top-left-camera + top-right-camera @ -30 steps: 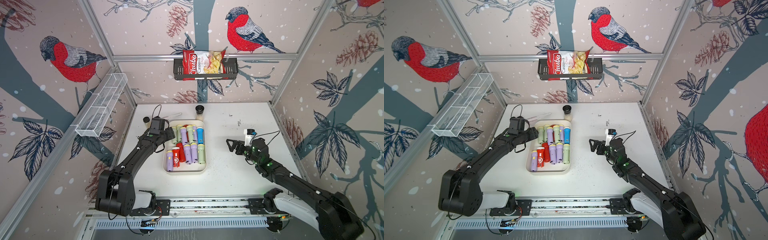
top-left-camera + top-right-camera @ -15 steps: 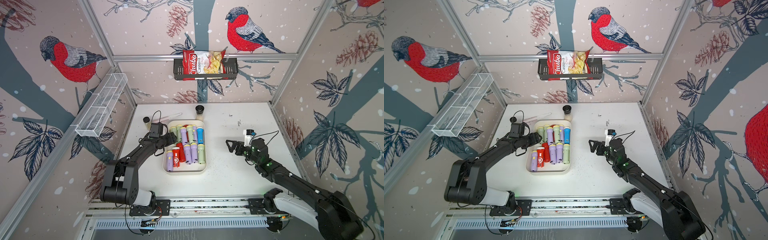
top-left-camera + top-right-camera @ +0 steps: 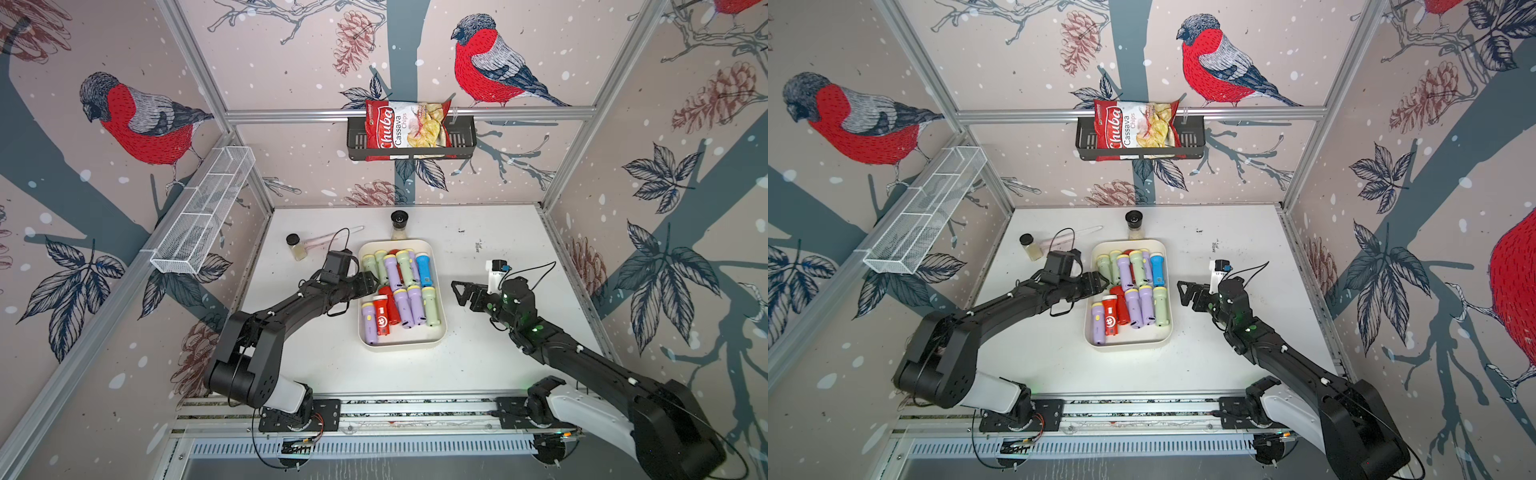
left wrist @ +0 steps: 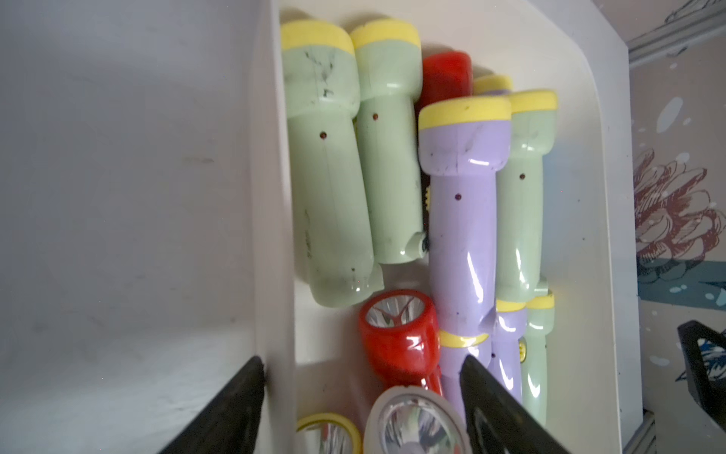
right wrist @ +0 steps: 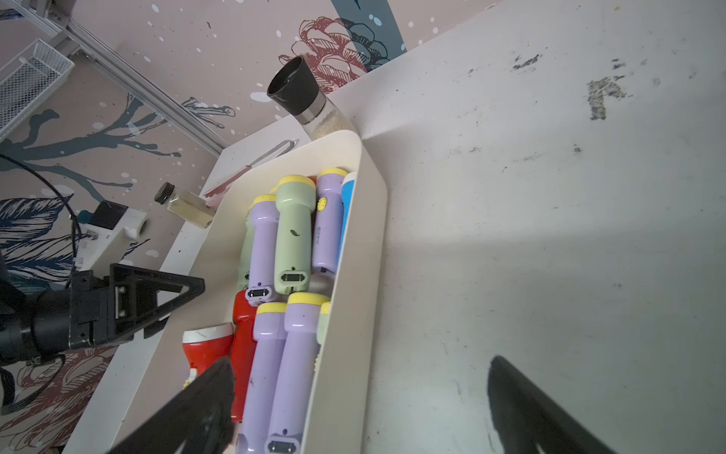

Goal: Put the flashlights into the storage boxes
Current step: Move the storage box to the center of the board.

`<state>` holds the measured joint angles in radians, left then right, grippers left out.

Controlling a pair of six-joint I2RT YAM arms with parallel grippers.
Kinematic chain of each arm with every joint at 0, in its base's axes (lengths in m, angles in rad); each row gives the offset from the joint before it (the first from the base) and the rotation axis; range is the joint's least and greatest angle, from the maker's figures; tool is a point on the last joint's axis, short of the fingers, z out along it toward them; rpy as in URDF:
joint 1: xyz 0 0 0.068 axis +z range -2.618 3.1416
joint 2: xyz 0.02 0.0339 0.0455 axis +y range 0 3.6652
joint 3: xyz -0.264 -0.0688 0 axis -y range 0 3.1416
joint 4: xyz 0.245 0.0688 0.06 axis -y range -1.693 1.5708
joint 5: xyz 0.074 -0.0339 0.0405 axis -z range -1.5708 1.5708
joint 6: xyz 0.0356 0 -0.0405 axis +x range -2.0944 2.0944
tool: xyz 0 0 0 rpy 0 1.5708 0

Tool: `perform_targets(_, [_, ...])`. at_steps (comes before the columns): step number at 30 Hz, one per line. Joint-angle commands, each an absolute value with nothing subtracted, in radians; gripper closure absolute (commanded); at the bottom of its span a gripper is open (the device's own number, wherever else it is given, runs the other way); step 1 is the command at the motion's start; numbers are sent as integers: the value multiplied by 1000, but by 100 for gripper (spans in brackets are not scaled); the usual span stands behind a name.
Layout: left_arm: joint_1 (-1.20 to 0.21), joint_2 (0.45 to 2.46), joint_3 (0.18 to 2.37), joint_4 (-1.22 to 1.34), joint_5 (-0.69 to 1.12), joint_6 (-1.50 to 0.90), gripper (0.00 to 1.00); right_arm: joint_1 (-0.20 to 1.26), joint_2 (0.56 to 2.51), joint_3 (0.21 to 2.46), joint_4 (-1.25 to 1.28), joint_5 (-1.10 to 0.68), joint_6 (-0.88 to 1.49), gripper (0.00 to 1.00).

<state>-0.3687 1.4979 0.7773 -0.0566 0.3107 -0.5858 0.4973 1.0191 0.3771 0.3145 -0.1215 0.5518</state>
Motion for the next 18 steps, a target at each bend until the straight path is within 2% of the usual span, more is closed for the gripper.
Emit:
perform_targets(1, [-446,1522,800,28,331,-643,23,493,1004,375,342,-122,553,0])
perform_targets(6, [-557,1572,848,43,296,-678,23,485,972,381,299,-101,537,0])
perform_targets(10, [-566,1556,890,-10,223,-639,21,473,933,384,259,-71,511,0])
perform_targets(11, [-565,1543,902,-31,186,-622,19,466,927,385,254,-64,503,0])
perform_targets(13, [-555,1502,925,-77,83,-582,4,436,916,386,244,-59,476,0])
perform_targets(18, [-501,1325,850,-38,-256,-538,3,301,929,417,212,-49,383,0])
